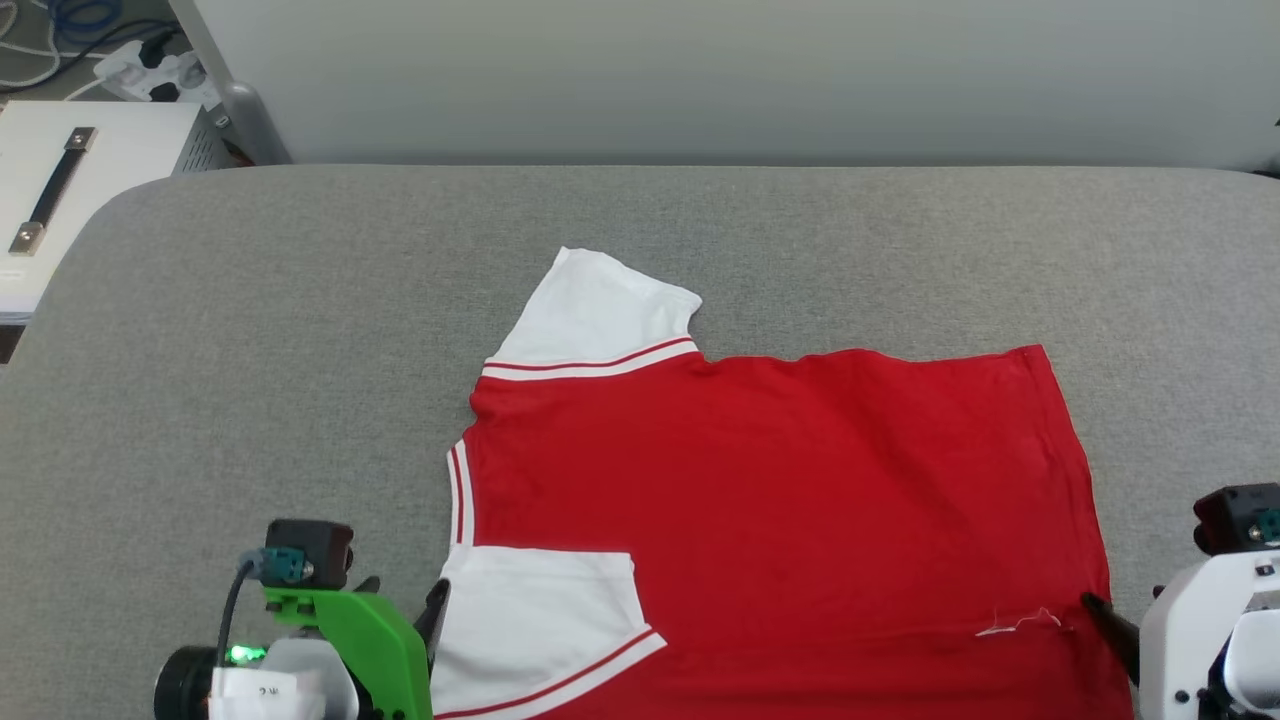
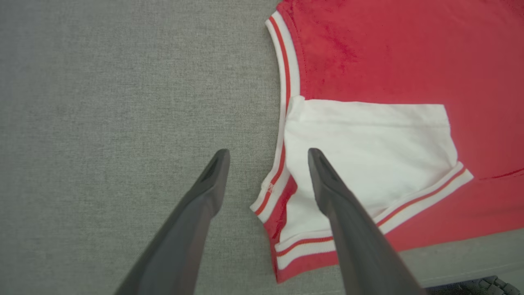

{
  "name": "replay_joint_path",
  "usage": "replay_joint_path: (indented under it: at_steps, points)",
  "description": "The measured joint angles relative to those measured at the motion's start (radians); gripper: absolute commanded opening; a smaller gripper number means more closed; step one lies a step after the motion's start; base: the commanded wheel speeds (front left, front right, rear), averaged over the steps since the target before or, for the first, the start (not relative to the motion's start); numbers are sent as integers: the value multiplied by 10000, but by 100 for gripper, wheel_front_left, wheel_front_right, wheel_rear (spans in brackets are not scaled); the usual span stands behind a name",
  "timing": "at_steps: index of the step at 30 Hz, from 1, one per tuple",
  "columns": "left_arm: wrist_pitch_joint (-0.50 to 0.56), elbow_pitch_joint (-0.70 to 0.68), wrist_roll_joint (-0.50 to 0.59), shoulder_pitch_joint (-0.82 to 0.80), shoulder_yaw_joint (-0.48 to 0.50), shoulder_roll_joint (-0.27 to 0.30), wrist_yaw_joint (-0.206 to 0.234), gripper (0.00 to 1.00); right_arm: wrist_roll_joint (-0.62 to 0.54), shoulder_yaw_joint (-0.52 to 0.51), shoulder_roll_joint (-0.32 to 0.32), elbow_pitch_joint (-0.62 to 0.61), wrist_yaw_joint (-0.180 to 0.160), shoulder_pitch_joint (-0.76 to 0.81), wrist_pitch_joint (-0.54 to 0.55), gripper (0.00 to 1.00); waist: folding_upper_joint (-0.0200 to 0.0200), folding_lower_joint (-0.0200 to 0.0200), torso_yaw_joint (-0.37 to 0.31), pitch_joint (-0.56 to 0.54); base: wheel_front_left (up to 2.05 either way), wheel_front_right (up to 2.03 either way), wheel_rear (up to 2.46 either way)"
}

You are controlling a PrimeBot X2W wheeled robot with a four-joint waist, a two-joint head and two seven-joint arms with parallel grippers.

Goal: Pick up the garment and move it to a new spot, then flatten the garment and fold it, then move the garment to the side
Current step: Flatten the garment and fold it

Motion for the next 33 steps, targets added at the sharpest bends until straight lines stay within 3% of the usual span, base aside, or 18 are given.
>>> replay_joint_path:
  at_steps: [6, 13, 21, 33]
  points:
    - [512, -815, -79, -1323, 284, 334, -270, 100, 211, 81, -190, -1091, -8, -533, -56, 100, 0, 0, -291, 252, 0, 0, 0]
    - [2069, -431, -328, -3920, 291, 702, -1237, 100, 443, 345, -270, -2073, -8, -1674, -13, 100, 0, 0, -708, 987, 0, 0, 0]
    - [4013, 1342, -468, -7156, -222, 393, -2171, 100, 562, 589, 105, -2441, -8, -2243, -288, 100, 0, 1, -1201, 2090, 0, 0, 0]
    - [4598, 5055, -476, -9890, -387, -293, -2805, 100, 556, 1060, 387, -2395, -8, -2916, -897, 100, 0, 1, -1958, 3608, 0, 0, 0]
